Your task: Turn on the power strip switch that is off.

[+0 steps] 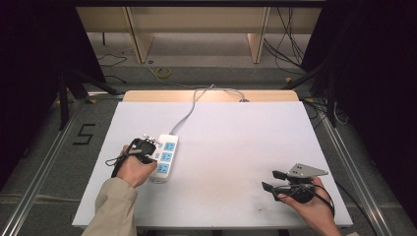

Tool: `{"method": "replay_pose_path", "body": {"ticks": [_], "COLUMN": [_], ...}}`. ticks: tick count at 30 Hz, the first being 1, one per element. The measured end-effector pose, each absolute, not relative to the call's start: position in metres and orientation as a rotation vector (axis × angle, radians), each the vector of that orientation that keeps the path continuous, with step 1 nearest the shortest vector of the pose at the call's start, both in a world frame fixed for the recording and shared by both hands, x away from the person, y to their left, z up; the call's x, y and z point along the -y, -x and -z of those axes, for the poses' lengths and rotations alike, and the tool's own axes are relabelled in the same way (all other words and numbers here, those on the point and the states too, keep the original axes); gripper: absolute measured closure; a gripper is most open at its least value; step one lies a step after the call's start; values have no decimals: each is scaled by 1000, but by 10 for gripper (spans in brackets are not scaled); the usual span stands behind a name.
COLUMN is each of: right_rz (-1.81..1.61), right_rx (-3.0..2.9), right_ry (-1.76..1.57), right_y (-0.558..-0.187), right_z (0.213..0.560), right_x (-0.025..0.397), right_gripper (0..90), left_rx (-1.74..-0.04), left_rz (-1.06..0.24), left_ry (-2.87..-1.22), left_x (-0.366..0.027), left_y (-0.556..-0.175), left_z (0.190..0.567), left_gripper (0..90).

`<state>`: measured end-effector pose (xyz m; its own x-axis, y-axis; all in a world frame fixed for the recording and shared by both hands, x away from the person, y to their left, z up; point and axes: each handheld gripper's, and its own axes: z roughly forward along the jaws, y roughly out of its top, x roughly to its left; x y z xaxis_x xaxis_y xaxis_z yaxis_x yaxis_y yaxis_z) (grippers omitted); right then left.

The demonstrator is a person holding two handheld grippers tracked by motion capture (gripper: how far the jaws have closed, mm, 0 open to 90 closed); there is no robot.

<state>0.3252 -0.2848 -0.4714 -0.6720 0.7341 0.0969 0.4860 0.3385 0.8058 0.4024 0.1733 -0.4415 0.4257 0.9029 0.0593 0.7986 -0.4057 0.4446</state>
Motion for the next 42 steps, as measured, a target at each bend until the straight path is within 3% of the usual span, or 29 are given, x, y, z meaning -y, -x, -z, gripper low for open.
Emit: {"method": "replay_pose_path", "body": {"ticks": [22,42], "right_rz": [-1245,-1242], "right_rx": [-2322,-2319], "right_ry": [-1091,-1095], "right_y": [-325,-326], "right_z": [471,471], "right_x": [285,285], "right_gripper": [378,382], "left_rx": [-1446,-1447], "left_rz": [-494,-476], "left_ry": [-2370,-2363], "left_x": [-169,-172], "left_y": [-401,-402], "left_z": [444,443], "left_gripper": [900,898]}}
